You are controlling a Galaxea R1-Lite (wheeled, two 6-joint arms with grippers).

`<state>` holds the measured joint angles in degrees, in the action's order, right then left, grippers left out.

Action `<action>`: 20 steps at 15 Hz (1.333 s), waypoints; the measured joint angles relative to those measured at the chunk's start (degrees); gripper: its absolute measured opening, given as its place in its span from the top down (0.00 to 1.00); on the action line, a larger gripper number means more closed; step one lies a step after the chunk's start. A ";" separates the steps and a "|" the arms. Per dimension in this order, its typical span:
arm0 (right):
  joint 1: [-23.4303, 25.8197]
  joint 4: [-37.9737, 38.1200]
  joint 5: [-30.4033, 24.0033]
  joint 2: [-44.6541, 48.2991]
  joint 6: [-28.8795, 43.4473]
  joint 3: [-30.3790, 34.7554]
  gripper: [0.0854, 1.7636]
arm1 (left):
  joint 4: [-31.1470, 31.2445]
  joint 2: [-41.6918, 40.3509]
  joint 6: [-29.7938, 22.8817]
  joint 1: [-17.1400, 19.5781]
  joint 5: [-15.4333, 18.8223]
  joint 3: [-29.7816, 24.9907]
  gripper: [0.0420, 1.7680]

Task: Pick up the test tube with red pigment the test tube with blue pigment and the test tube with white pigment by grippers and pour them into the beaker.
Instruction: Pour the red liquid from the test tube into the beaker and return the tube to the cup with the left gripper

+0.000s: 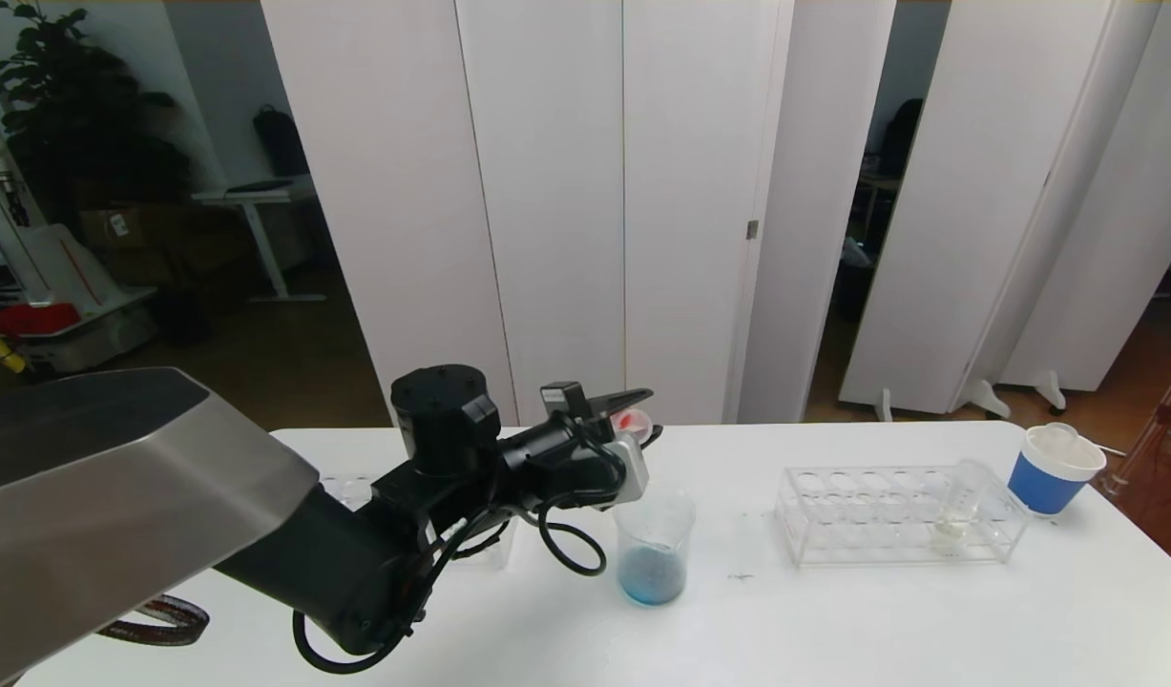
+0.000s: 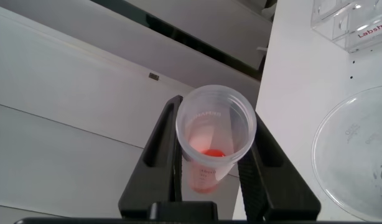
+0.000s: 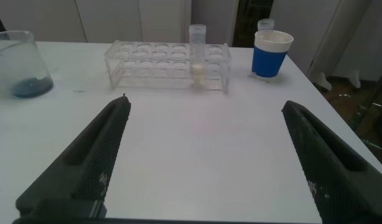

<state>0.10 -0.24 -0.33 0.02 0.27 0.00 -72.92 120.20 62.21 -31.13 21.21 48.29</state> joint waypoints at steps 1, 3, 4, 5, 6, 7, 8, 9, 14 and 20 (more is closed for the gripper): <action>0.00 0.00 0.02 0.00 0.00 0.00 0.01 | -0.41 0.44 1.71 0.33 0.00 0.20 0.68; 0.00 0.00 0.02 0.00 0.00 0.00 0.01 | -2.54 1.39 3.61 0.66 0.01 0.52 0.68; 0.00 0.00 0.02 0.00 0.00 0.00 0.01 | -3.93 2.02 4.74 0.71 0.00 0.74 0.68; 0.00 0.02 0.02 0.00 0.00 0.00 0.01 | -5.16 2.65 5.88 0.88 0.01 0.91 0.68; 0.00 0.00 0.00 0.00 -0.02 0.00 0.01 | -6.01 3.19 6.45 1.27 0.04 0.96 0.68; 0.00 0.02 0.02 0.00 0.00 0.00 0.01 | -7.03 3.73 7.25 1.51 0.09 0.96 0.68; 0.00 0.00 0.00 0.00 0.00 0.00 0.01 | -8.11 4.28 8.62 1.69 0.11 0.91 0.68; 0.00 0.00 0.02 0.00 0.00 0.00 0.01 | -8.98 4.88 10.08 1.84 0.09 0.90 0.68; 0.00 0.02 0.02 0.00 -0.02 0.00 0.01 | -11.56 6.97 13.14 2.11 -0.29 0.96 0.68; 0.00 0.02 0.00 0.00 0.00 0.00 0.01 | -14.75 7.94 15.38 1.90 -0.74 0.68 0.68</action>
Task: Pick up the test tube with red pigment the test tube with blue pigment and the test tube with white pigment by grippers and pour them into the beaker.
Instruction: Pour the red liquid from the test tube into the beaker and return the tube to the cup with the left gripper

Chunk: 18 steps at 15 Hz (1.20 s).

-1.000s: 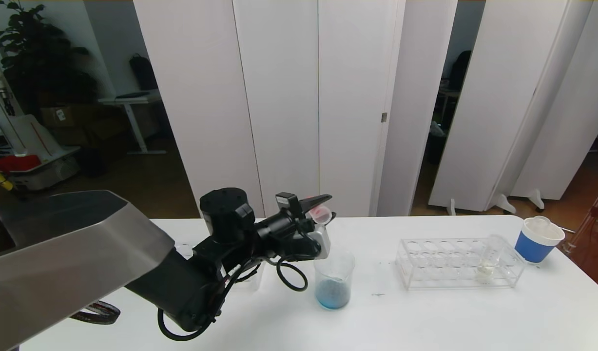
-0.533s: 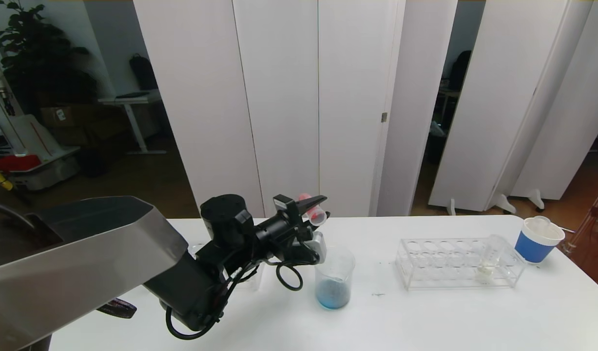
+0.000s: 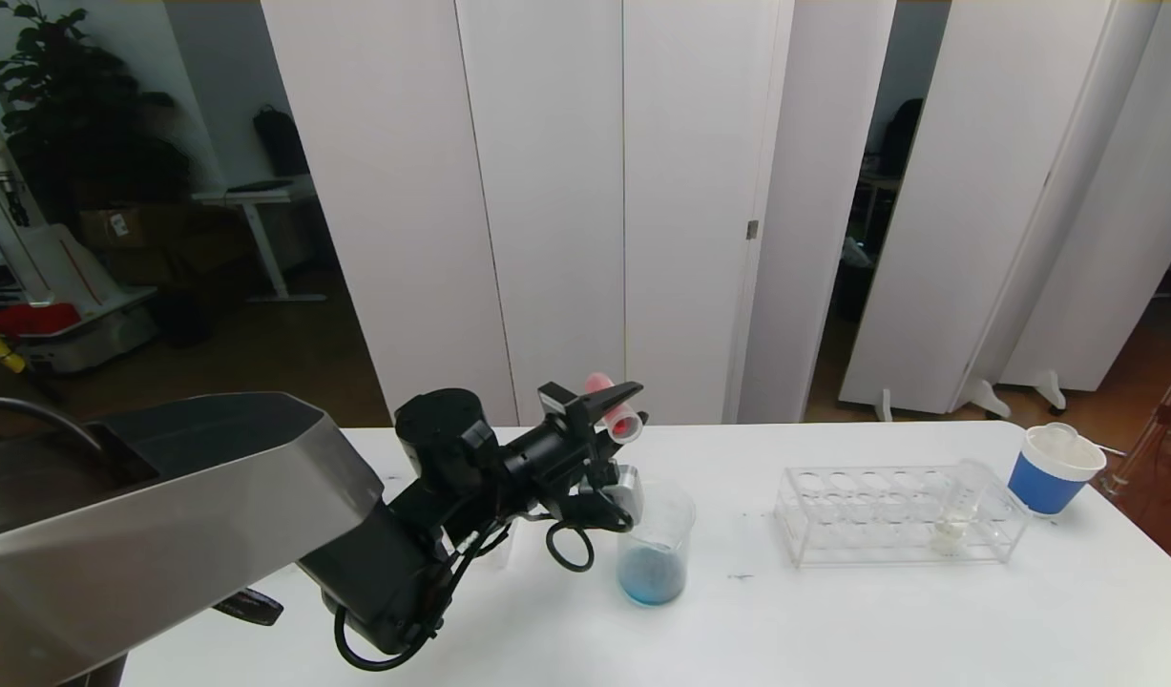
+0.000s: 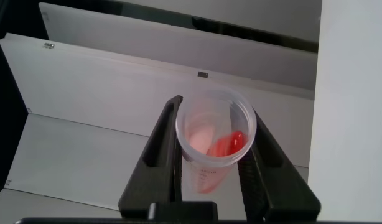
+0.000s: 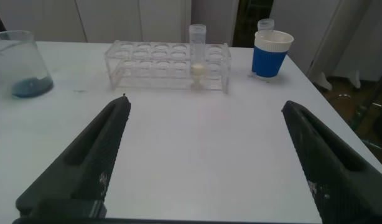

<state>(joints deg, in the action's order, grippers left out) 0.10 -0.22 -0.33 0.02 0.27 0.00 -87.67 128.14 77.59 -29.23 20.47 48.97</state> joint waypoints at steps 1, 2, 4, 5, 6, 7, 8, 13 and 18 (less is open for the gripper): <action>0.00 0.00 0.00 0.00 0.00 0.00 0.01 | -0.22 0.11 0.07 0.05 0.04 -0.16 0.68; 0.00 -0.02 0.02 0.00 -0.02 0.00 0.01 | -0.33 0.20 0.16 0.11 0.32 -0.32 0.68; -0.02 0.00 0.00 0.00 0.00 0.00 0.01 | -1.40 0.34 0.35 0.21 0.85 -0.33 0.68; -0.02 0.00 0.00 0.00 0.00 0.00 0.01 | -1.73 0.41 0.57 0.21 1.68 -0.32 0.68; 0.00 0.00 0.02 0.00 0.00 0.00 0.01 | -1.77 0.39 0.63 0.22 3.71 -0.29 0.68; 0.00 -0.02 0.02 0.00 0.00 0.00 0.01 | -1.82 0.37 0.83 0.27 5.91 -0.27 0.68; 0.00 0.00 0.00 0.00 0.00 0.00 0.01 | -1.79 0.39 1.23 0.27 6.49 -0.13 0.68; 0.00 -0.02 0.02 0.00 -0.02 0.00 0.01 | -1.82 1.17 3.39 0.16 6.57 1.17 0.68; 0.00 0.00 0.02 0.00 -0.02 0.00 0.01 | -1.77 2.27 3.52 0.21 6.53 1.79 0.68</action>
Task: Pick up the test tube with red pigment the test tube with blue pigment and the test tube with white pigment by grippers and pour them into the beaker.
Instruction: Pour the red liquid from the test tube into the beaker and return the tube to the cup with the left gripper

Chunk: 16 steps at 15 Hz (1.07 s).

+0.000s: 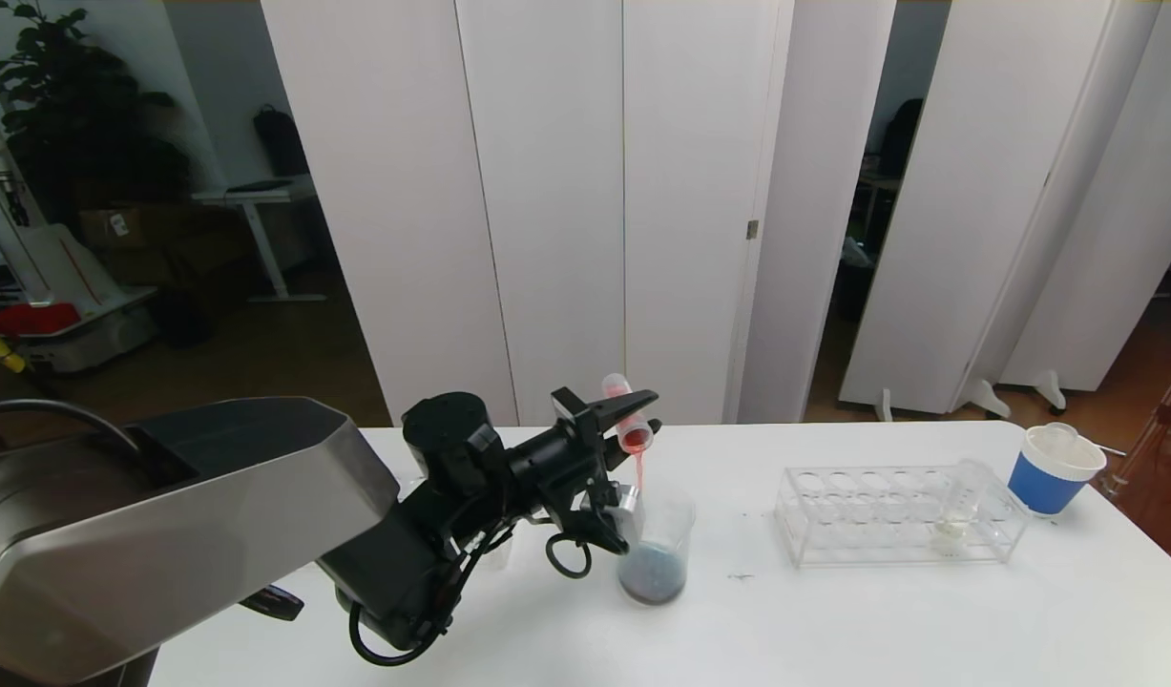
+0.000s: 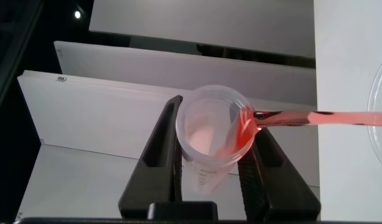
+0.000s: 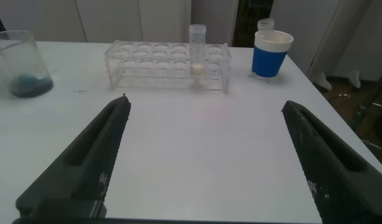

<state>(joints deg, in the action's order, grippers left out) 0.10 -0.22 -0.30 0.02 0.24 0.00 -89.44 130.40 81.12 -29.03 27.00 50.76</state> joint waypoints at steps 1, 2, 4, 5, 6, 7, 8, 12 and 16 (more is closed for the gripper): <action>0.00 0.00 0.00 0.00 0.02 0.00 0.01 | 0.00 0.16 0.00 0.01 0.01 0.11 0.68; 0.00 0.00 0.00 0.00 0.00 0.00 0.01 | 0.00 0.27 0.00 0.01 0.00 0.15 0.68; 0.00 0.00 0.00 0.00 0.02 0.00 0.01 | 0.02 0.48 0.26 0.01 0.00 0.32 0.68; 0.00 -0.02 -0.02 0.00 0.02 0.00 0.01 | 0.00 0.57 0.91 0.01 0.00 0.43 0.68; 0.00 0.00 -0.02 0.00 0.02 0.00 0.01 | 0.00 0.61 1.13 0.04 0.01 0.54 0.68; 0.00 -0.02 -0.02 0.00 0.00 0.00 0.01 | 0.00 0.63 1.27 0.04 0.01 0.65 0.68; 0.00 0.00 -0.02 0.00 0.02 0.00 0.01 | 0.02 0.66 1.33 0.04 0.06 0.76 0.68; 0.00 0.00 0.00 0.00 0.02 0.00 0.01 | 0.00 0.68 1.32 0.04 0.98 1.28 0.68; 0.00 -0.02 -0.02 0.00 0.00 0.00 0.01 | 0.00 0.79 1.32 0.15 1.60 1.58 0.68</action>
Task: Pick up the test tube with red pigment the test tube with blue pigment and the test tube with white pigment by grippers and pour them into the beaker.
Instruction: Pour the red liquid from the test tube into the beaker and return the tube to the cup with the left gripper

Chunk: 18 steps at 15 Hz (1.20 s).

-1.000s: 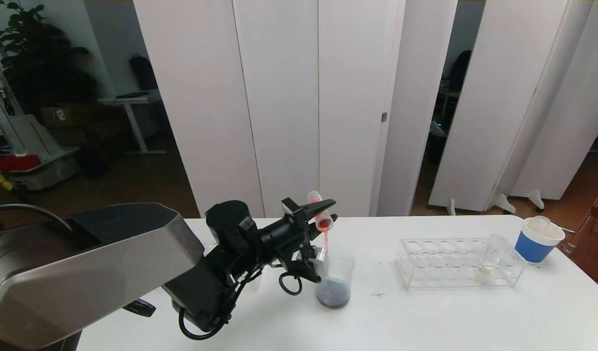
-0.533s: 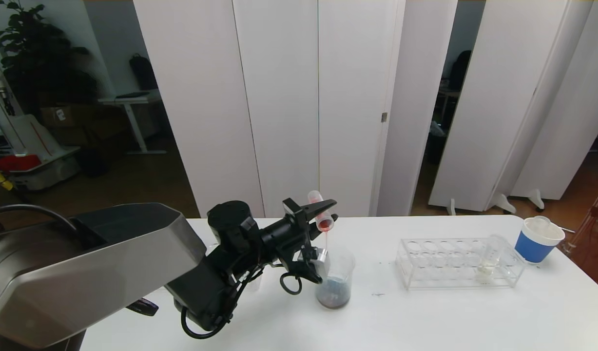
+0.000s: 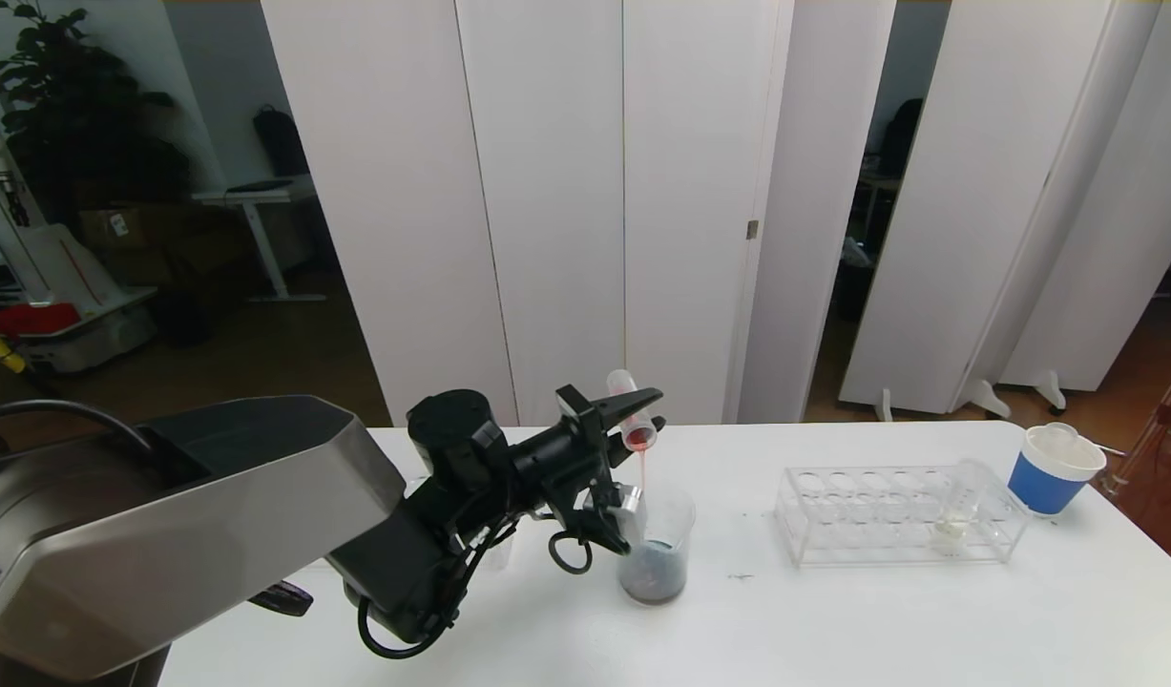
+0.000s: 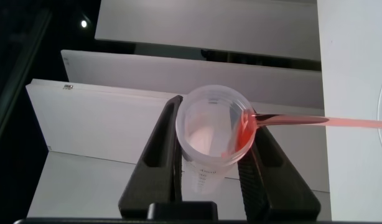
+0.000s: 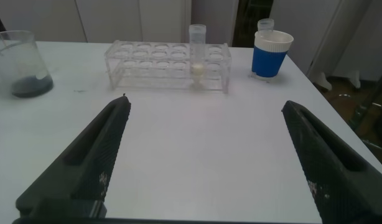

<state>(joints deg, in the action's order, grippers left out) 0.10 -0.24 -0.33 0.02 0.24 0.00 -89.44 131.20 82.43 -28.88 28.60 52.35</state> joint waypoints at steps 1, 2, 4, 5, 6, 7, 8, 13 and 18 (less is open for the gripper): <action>0.00 0.00 0.00 0.00 0.02 0.00 0.01 | 0.02 -0.05 0.00 0.07 0.11 -0.01 0.68; 0.00 0.02 0.00 0.00 0.02 0.00 0.01 | 0.00 -0.10 0.00 0.11 0.12 -0.04 0.68; 0.00 0.02 0.02 0.00 0.02 0.00 0.01 | 0.00 -0.22 -0.02 0.11 0.15 -0.06 0.68; 0.00 0.00 0.02 0.00 0.02 0.00 0.01 | 0.00 -0.24 0.00 0.16 0.15 -0.06 0.68; 0.00 0.00 0.02 0.00 0.02 0.00 0.01 | 0.00 -0.24 -0.02 0.17 0.15 -0.06 0.68; 0.00 0.00 0.02 0.00 0.02 0.00 0.01 | 0.00 -0.24 -0.02 0.24 0.15 -0.06 0.68; 0.00 0.00 0.00 0.00 0.00 0.00 0.01 | 0.00 -0.27 -0.02 0.28 0.21 -0.09 0.68; 0.00 0.00 0.00 0.00 0.00 0.00 0.01 | 0.02 -0.55 0.00 0.33 0.59 -0.23 0.68; 0.00 0.00 0.04 0.00 0.02 0.00 0.01 | 0.00 -0.66 0.00 0.33 1.05 -0.32 0.68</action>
<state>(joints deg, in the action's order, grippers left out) 0.10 -0.24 -0.29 0.02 0.27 0.00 -89.44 130.54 82.43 -28.55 29.65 52.03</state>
